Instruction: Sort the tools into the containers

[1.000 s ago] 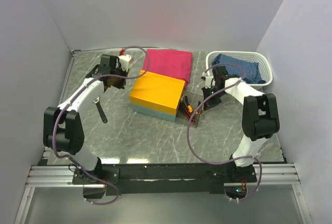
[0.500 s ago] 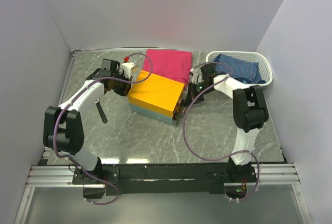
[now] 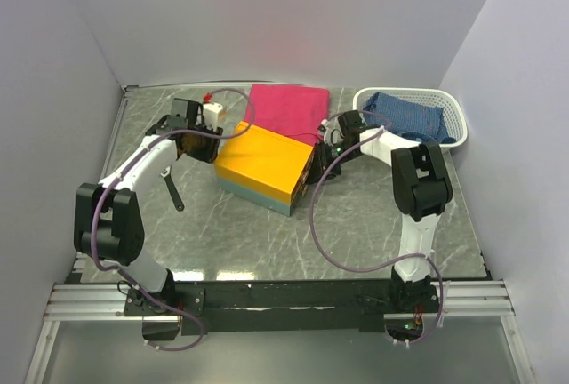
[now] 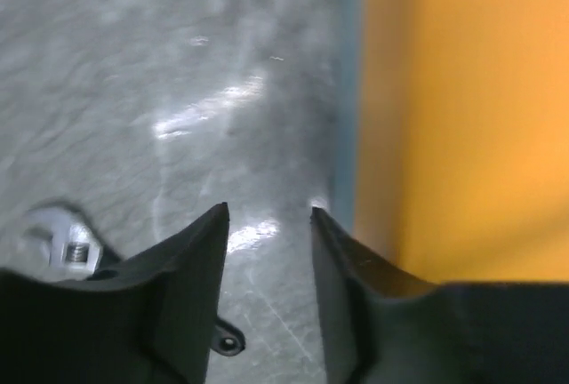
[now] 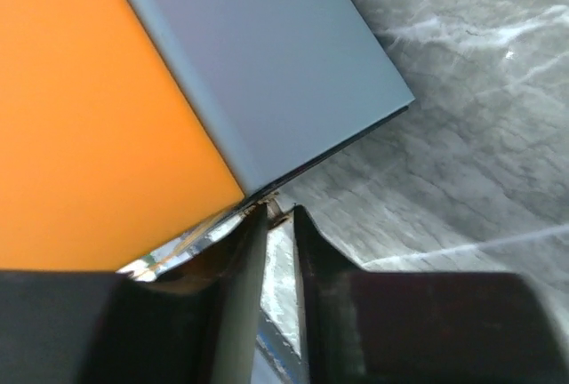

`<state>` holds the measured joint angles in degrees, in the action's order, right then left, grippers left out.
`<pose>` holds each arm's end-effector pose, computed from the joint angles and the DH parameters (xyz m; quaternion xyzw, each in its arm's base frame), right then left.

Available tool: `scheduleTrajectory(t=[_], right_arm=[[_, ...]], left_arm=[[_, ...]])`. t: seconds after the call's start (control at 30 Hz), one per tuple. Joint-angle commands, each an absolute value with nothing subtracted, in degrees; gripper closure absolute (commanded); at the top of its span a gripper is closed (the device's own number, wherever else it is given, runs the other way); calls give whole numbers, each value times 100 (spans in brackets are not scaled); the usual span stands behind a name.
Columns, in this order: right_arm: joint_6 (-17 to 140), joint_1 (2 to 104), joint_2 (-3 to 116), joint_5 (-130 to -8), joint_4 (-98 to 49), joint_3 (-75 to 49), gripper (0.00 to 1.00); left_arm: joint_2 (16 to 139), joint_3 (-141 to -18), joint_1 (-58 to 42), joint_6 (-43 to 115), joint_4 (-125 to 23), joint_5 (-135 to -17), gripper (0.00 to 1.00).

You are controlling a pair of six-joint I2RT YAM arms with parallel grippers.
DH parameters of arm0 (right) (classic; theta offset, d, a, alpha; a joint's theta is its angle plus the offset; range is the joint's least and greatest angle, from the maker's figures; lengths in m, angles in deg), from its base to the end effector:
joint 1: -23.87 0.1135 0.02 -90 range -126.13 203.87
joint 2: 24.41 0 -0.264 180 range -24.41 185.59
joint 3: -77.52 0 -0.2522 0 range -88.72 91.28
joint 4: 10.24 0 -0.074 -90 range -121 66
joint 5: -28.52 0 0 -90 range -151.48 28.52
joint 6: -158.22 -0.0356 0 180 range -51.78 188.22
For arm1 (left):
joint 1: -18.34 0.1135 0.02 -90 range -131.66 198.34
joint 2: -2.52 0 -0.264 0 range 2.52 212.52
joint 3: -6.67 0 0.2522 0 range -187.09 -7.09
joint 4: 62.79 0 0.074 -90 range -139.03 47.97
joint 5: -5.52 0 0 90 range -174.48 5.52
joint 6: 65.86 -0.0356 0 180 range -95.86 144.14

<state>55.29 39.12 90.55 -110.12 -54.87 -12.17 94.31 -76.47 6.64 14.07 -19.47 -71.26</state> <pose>0.3742 0.1297 0.1564 -0.0922 0.8947 0.4328 0.0603 0.3357 -0.0778 0.2539 0.2142 0.9152 -0.1134 0.3221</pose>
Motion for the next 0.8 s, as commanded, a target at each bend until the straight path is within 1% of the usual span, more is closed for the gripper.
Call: scheduleTrajectory(t=[0.0, 0.03, 0.07, 0.1, 0.13, 0.23, 0.33, 0.37, 0.43, 0.47, 0.53, 0.57, 0.63, 0.73, 0.77], right_arm=[[5943, 3979, 8250, -11133, -5897, -1216, 62], [5969, 3848, 8116, -11036, -5906, -1443, 58], [5996, 3786, 7993, -10922, -5915, -1550, 55], [6057, 3733, 7783, -10868, -6046, -1629, 49], [6258, 3680, 7694, -10798, -6143, -1717, 47], [6645, 3653, 7281, -10420, -6363, -1849, 44], [6760, 3644, 6885, -10279, -6434, -1937, 43], [6769, 3636, 6798, -10270, -6425, -1972, 42], [6770, 3644, 6551, -10226, -6364, -2112, 42], [6770, 3644, 6481, -10200, -6346, -2174, 42], [6769, 3644, 6358, -10139, -6293, -2358, 42], [6917, 3644, 6340, -10103, -6311, -2420, 42], [6936, 3627, 6305, -10103, -6311, -2543, 42], [6963, 3609, 6331, -10156, -6346, -2544, 42], [6972, 3600, 6366, -10147, -6355, -2527, 42]], left_arm=[[9015, -7987, 813, 2157, -2300, -8946, 39], [8928, -7960, 893, 2263, -2353, -9166, 32], [8918, -7934, 1042, 2351, -2398, -9551, 23], [8944, -7907, 1122, 2413, -2372, -9712, 21], [8979, -7881, 1201, 2736, -2372, -9800, 19], [9119, -7679, 1491, 2984, -2424, -10143, 16], [9382, -7635, 1816, 3152, -2398, -10004, 18], [9462, -7652, 2069, 3152, -2407, -9855, 25], [9699, -7757, 2220, 3117, -2468, -9373, 31], [9796, -7810, 2308, 3099, -2520, -9249, 38], [10041, -7994, 2326, 3038, -2573, -8942, 44], [10130, -8065, 2326, 2994, -2591, -8879, 52], [10367, -8276, 2326, 3064, -2556, -8957, 56], [10569, -8399, 2327, 3090, -2512, -9097, 55], [10596, -8399, 2326, 3117, -2495, -9316, 53]])
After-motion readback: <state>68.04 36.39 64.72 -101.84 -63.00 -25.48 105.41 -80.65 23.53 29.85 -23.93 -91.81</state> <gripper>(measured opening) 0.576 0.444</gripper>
